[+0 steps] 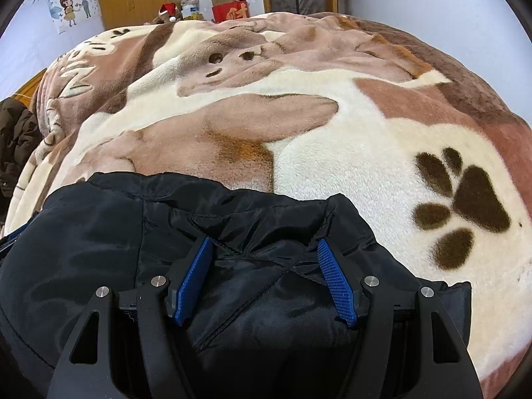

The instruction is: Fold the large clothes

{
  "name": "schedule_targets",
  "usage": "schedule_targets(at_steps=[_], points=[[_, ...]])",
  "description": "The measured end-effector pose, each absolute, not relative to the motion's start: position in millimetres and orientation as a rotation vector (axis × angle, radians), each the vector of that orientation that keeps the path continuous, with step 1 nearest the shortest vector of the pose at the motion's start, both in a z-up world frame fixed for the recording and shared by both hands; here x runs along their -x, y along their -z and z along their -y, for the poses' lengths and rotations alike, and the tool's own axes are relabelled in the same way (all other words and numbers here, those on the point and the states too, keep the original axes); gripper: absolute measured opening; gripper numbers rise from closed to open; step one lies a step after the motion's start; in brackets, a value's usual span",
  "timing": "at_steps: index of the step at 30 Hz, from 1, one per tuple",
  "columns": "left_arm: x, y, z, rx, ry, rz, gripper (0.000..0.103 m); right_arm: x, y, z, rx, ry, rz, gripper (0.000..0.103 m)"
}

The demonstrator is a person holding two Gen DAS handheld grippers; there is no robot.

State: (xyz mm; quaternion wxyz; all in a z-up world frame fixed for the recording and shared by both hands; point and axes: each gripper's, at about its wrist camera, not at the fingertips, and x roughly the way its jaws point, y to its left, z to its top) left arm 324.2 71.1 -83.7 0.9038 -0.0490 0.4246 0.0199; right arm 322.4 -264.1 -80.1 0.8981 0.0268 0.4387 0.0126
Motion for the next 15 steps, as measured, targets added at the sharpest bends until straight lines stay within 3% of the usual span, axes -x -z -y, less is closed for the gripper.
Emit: schedule_targets(at_steps=[5, 8, 12, 15], points=[[-323, 74, -68, 0.082, -0.051, -0.903, 0.084, -322, 68, 263, -0.058, -0.023, -0.943, 0.065], [-313, 49, -70, 0.097, -0.043, -0.908, 0.076, -312, 42, 262, -0.047, -0.005, -0.934, 0.065], [-291, -2, -62, 0.144, 0.026, -0.797, 0.073, -281, -4, 243, -0.061, -0.087, -0.814, 0.065], [-284, -20, -33, 0.158, 0.136, -0.758, 0.073, -277, -4, 223, -0.068, -0.150, -0.825, 0.065]])
